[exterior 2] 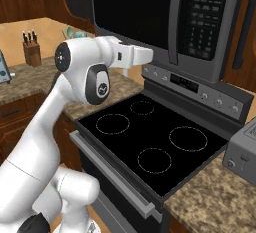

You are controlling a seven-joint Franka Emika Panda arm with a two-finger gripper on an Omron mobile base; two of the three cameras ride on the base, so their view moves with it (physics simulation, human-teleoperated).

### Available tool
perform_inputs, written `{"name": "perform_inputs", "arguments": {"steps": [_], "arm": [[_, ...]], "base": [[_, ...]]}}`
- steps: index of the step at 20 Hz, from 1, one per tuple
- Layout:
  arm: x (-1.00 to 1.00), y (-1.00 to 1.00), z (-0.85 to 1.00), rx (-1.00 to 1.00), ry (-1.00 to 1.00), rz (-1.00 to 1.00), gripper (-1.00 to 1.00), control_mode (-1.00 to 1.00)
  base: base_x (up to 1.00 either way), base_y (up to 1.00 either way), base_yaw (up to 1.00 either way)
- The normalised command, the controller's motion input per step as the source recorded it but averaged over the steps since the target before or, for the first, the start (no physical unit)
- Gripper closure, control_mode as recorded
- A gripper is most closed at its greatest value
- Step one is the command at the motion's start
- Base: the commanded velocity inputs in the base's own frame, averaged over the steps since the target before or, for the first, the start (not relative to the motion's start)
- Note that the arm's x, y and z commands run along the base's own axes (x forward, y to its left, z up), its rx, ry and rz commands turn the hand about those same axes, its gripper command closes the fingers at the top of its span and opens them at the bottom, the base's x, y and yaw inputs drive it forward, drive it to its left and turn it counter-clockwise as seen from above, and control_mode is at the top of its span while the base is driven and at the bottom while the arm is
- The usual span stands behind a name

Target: Pick the lime from the sink and place it in the bowl. Then pick the bowl and place it in the microwave. Then close the microwave door and press the start button.

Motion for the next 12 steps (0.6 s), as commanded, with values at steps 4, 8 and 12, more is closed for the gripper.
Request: {"name": "perform_inputs", "arguments": {"steps": [4, 8, 12], "arm": [[-0.12, -0.3, 0.03, 0.02, -0.16, 0.0, 1.0, -1.0], [-0.06, -0.22, 0.0, 0.0, -0.06, 0.0, 1.0, -1.0], [-0.01, -0.2, 0.0, 0.0, 0.0, 0.0, 1.0, -1.0]], "base": [[0.0, 0.0, 0.0], [0.0, 0.0, 0.0], [0.0, 0.0, 0.0]]}}
